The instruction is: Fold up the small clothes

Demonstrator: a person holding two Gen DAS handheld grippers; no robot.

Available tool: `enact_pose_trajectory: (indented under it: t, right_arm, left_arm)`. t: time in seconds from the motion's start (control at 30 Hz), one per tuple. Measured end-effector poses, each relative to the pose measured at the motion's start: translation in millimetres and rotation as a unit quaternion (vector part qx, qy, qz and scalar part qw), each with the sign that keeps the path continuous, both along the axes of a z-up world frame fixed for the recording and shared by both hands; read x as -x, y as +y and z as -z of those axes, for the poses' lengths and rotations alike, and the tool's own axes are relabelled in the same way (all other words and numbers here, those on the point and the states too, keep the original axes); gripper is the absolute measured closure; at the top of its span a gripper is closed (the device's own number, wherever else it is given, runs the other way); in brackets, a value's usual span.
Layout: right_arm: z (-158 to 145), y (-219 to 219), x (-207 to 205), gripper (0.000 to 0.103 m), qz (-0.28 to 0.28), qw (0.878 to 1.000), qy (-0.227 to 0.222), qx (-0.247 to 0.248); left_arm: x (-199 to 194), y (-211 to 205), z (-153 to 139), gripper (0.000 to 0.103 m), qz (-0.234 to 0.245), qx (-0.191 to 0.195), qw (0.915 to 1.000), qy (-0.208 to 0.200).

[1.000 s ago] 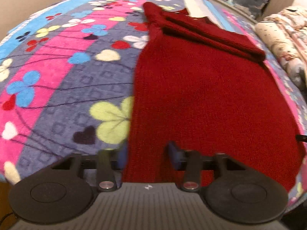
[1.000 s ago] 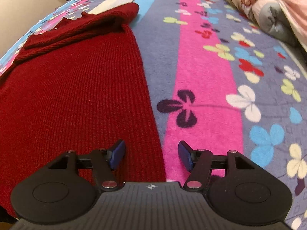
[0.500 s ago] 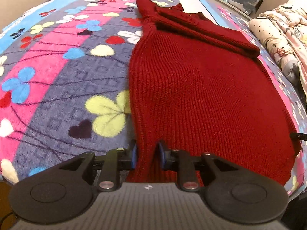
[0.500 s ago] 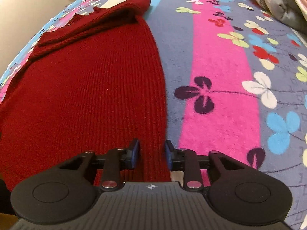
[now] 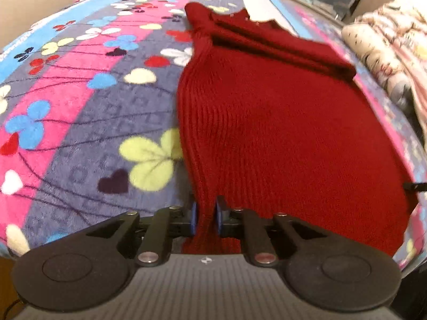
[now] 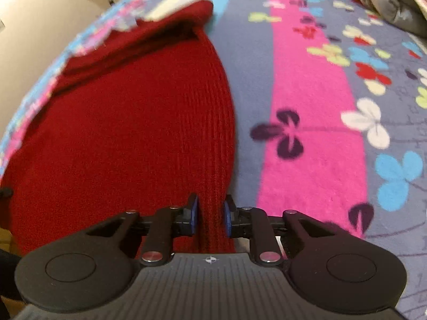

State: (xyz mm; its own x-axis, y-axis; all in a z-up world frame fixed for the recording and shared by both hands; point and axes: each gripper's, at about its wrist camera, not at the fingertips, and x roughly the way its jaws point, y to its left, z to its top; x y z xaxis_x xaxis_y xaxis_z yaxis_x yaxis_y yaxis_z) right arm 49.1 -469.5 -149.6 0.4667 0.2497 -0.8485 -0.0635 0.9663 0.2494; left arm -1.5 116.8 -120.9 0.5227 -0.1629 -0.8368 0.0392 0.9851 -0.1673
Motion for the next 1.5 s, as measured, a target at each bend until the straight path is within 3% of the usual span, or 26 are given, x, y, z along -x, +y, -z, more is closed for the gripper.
enact_pose_trajectory:
  t: [0.4,0.73,0.9,1.03,1.07,1.27,1.5]
  right_arm:
    - [3,6,-1,0.072,-0.011,1.000,-0.001,0.026]
    - [0,9,3,0.079,-0.020,0.999,-0.007,0.028]
    - [1,12,3,0.076,-0.024,0.999,-0.007,0.032]
    - [1,16,2,0.076,-0.030,0.999,-0.010,0.042]
    - [1,17,3,0.078,-0.029,0.999,-0.012,0.044]
    - [-19,13,10,0.085,-0.024,0.998,-0.045,0.021]
    - [-85,-8,46,0.088,-0.002,0.990,-0.125,-0.063]
  left_arm:
    - [9,8,4,0.082,-0.008,0.021,0.9994,0.026]
    - [19,7,2,0.081,-0.020,0.022,0.9991,0.029]
    - [21,3,4,0.072,-0.025,0.009,0.9991,0.032]
    - [20,3,4,0.075,-0.031,0.011,0.9991,0.027]
    - [21,2,2,0.090,-0.030,0.009,0.9993,0.019]
    - [27,-8,-24,0.092,0.000,-0.013,0.9997,-0.023]
    - [46,-16,-90,0.093,0.062,-0.006,0.9920,-0.109]
